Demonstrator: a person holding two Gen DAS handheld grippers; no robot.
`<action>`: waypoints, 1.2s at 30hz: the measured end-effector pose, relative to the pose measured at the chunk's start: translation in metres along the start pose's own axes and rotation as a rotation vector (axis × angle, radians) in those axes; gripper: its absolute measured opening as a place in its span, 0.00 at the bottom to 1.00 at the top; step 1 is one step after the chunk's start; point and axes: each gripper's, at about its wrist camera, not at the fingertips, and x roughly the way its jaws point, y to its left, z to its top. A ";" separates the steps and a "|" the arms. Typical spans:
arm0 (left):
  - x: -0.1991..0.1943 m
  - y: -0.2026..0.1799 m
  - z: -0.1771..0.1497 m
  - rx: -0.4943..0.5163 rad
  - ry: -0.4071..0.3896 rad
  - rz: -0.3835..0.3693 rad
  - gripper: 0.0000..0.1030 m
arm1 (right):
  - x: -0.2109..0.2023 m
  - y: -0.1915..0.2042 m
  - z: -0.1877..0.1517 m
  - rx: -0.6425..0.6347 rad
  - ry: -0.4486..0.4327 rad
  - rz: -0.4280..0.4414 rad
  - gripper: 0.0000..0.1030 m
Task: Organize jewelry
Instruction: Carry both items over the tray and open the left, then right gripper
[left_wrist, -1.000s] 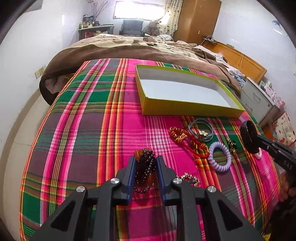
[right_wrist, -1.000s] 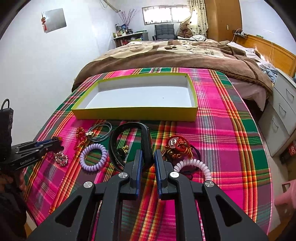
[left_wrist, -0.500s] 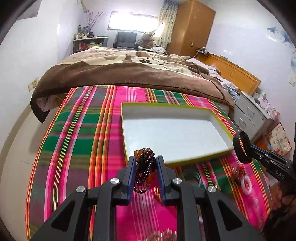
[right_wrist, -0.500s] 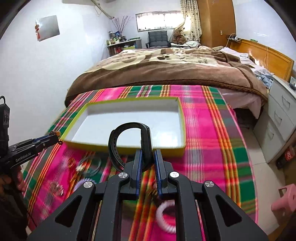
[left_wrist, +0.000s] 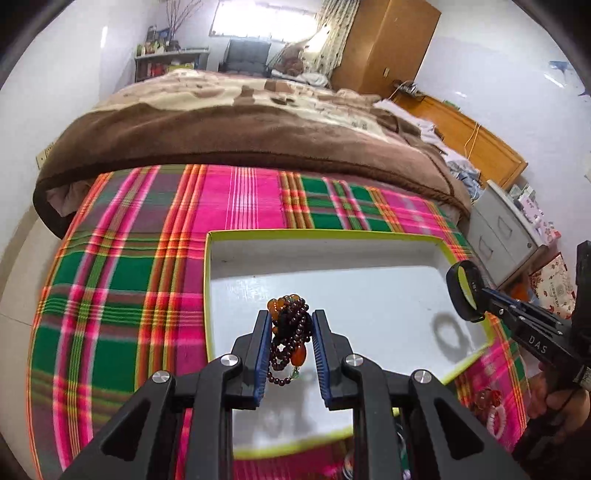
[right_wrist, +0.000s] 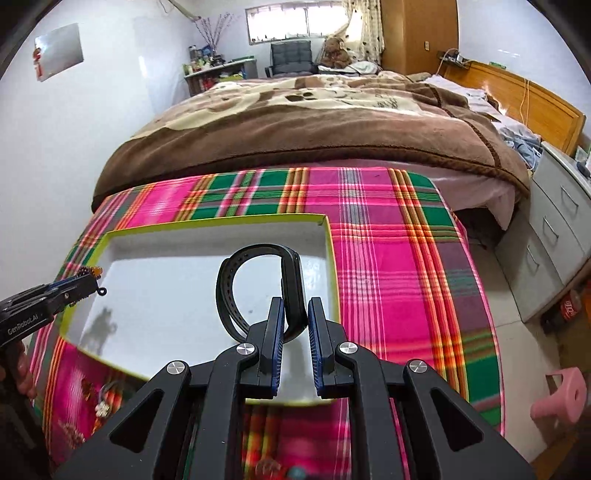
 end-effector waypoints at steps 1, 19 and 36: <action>0.004 0.002 0.002 -0.010 0.000 0.006 0.22 | 0.005 0.000 0.002 -0.008 0.009 -0.008 0.13; 0.034 0.008 0.011 -0.005 0.026 0.047 0.22 | 0.040 0.002 0.012 -0.036 0.063 -0.031 0.13; 0.003 0.003 0.003 -0.007 -0.046 -0.003 0.40 | 0.018 0.007 0.009 -0.032 -0.007 0.014 0.22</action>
